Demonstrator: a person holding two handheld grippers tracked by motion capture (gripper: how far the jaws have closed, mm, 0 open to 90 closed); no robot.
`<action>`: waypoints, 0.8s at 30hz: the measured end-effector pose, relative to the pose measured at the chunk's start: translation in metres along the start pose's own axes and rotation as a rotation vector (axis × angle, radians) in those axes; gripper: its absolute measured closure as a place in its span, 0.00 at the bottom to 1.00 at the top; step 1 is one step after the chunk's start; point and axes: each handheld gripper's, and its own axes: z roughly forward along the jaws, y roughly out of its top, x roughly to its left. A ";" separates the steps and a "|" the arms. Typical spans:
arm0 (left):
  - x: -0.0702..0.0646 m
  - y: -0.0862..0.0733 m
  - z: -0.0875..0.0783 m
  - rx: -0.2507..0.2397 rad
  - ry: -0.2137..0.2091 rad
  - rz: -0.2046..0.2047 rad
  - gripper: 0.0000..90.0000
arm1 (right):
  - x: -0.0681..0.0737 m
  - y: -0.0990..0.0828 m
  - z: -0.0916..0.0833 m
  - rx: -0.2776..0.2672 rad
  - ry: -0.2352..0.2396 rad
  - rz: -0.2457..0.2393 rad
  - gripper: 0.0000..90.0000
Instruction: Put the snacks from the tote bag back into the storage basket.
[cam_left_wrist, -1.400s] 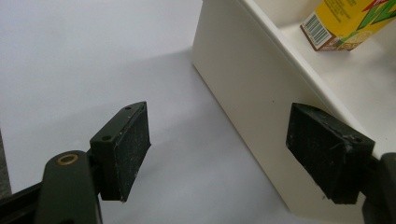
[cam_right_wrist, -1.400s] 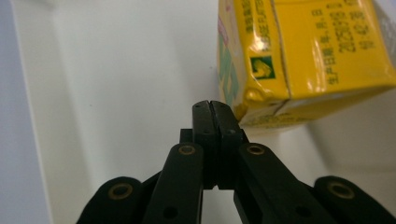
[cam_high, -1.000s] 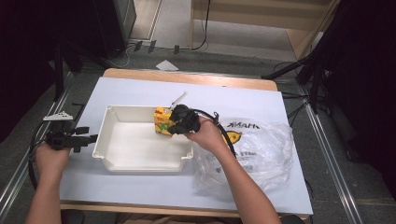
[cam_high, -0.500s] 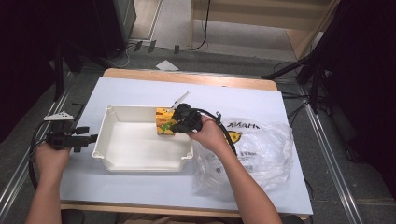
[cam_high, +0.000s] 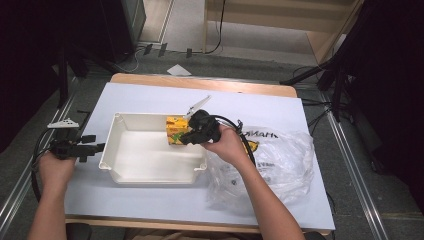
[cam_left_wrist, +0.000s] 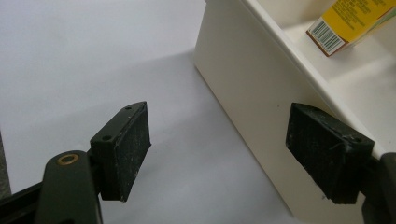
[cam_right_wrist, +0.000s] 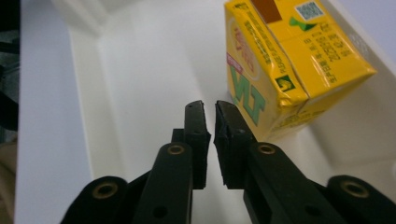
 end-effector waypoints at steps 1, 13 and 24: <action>0.000 0.000 0.000 0.004 0.002 0.000 0.25 | 0.001 0.000 -0.002 -0.012 0.009 -0.011 0.89; -0.001 -0.001 0.000 0.005 0.009 -0.001 0.25 | 0.014 -0.002 -0.020 -0.013 0.006 -0.004 0.54; -0.002 -0.001 0.000 0.004 0.010 -0.002 0.25 | 0.016 -0.016 -0.041 -0.037 -0.023 0.021 0.41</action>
